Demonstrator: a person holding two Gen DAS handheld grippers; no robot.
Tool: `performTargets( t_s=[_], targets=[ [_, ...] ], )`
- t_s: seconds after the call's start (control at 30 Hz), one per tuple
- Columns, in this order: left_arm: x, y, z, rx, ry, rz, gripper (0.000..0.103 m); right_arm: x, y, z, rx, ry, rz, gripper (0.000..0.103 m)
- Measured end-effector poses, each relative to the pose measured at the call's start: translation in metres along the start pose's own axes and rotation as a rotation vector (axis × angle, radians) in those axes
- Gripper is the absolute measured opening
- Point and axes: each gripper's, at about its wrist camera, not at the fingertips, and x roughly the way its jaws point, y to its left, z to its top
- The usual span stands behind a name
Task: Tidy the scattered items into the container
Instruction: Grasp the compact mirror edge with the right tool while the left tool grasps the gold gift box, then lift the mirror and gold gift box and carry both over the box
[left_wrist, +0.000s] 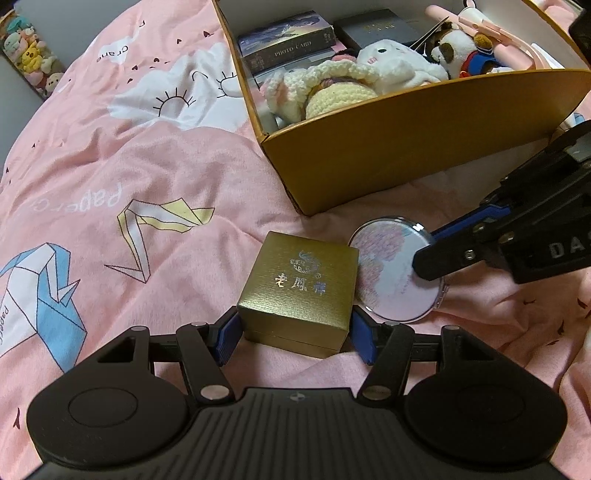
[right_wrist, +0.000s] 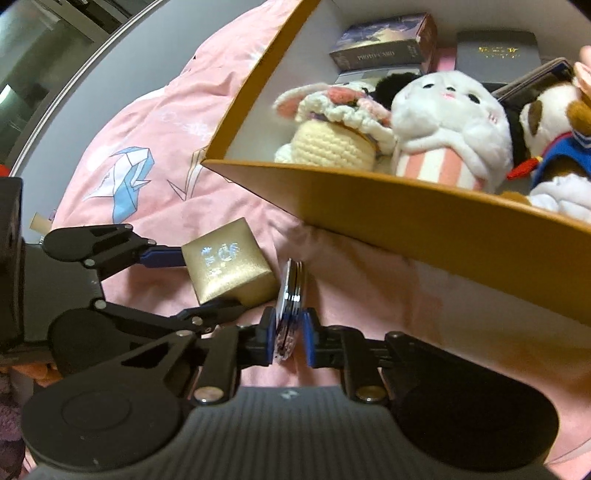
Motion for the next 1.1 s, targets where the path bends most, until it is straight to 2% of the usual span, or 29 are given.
performTargets(
  t_s=[0.23,0.57,0.8,1.1],
  targets=[
    [-0.001,0.001,0.0,-0.008,-0.007,-0.003,0.072,0.001,0.0,-0.001,0.035,0.001,-0.006,0.016],
    [-0.023,0.001,-0.004,-0.057,-0.069,-0.021,0.071,-0.025,-0.006,-0.008,0.089,-0.022,0.006,0.015],
    [-0.05,-0.002,-0.006,-0.092,-0.129,-0.045,0.071,-0.051,-0.008,-0.008,0.134,-0.06,0.031,0.015],
    [-0.094,-0.007,0.002,-0.12,-0.252,-0.057,0.071,-0.093,0.004,-0.006,0.111,-0.152,0.016,0.015]
  ],
)
